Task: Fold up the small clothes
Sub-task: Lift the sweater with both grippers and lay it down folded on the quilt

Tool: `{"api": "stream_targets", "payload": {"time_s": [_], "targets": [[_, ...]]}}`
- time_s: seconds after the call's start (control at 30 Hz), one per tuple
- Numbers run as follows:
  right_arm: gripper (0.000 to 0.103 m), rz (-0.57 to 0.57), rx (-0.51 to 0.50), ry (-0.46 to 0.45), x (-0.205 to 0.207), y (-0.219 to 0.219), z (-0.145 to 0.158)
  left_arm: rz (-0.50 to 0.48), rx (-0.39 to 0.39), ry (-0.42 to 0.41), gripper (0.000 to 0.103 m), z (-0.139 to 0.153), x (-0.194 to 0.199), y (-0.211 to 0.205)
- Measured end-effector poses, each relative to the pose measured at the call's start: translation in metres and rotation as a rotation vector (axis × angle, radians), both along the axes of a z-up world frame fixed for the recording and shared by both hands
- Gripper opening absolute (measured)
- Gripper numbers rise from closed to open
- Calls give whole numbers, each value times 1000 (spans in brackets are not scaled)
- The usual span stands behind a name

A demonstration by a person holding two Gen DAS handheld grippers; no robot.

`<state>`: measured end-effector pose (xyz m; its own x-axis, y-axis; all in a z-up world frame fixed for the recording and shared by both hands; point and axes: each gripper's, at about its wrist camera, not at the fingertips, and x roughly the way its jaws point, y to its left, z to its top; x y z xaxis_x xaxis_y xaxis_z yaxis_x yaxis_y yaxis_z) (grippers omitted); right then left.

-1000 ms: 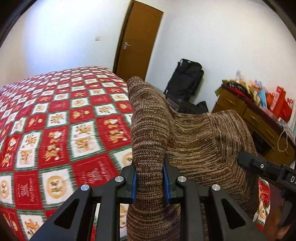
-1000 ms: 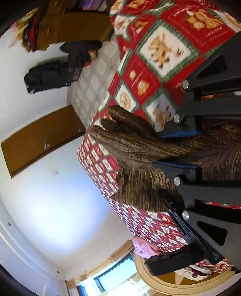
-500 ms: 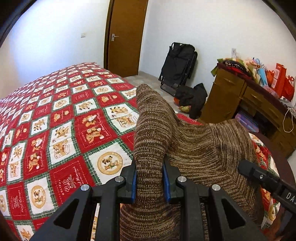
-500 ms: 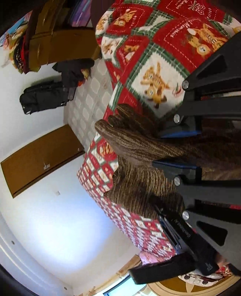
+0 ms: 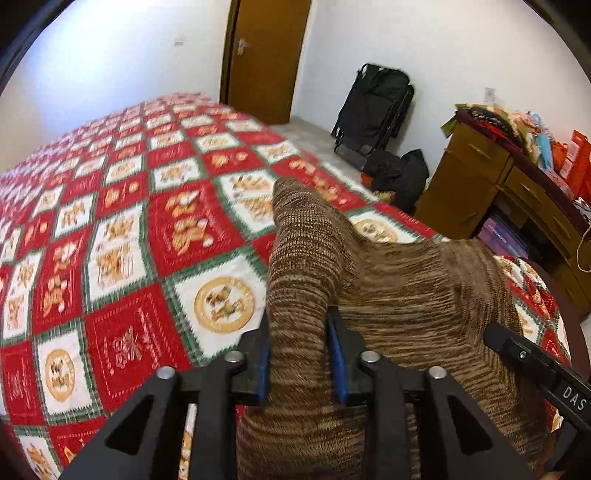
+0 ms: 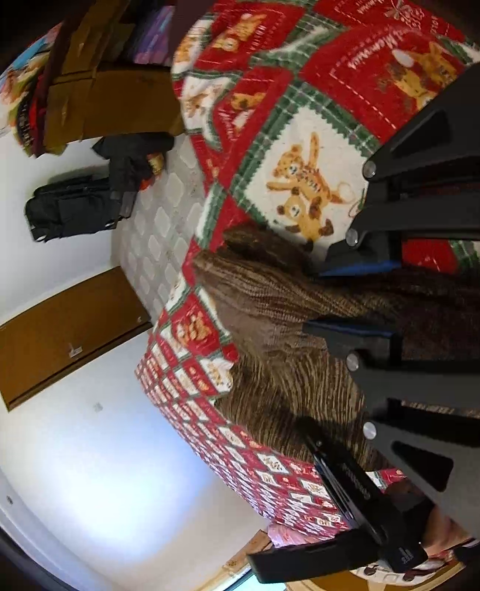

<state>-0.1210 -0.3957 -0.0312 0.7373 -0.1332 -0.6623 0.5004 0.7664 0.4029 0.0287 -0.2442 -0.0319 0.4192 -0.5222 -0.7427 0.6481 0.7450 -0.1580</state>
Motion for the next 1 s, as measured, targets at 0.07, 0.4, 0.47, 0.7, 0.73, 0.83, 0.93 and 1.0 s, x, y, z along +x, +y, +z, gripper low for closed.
{"api": "stream_targets", "payload": {"time_s": [0.07, 0.4, 0.47, 0.7, 0.73, 0.83, 0.93, 1.0], "targets": [[25, 1, 7, -1, -1, -1, -3, 34, 32, 27, 39, -4, 6, 6], [42, -43, -211, -51, -44, 34, 33, 110, 69, -54, 43, 13, -11, 59], [43, -34, -308, -59, -58, 53, 47, 104, 84, -62, 43, 11, -22, 64], [28, 146, -299, 10, -66, 100, 31, 46, 144, -79, 43, -9, -62, 63], [28, 149, -299, 24, -65, 103, 25, 43, 155, -81, 43, -14, -65, 64], [25, 140, -298, 61, -66, 100, 14, 43, 178, -95, 43, -25, -72, 65], [23, 130, -295, 80, -68, 97, 11, 40, 199, -118, 43, -27, -75, 65], [22, 131, -317, 95, -66, 100, 12, 43, 211, -137, 43, -23, -80, 67]]}}
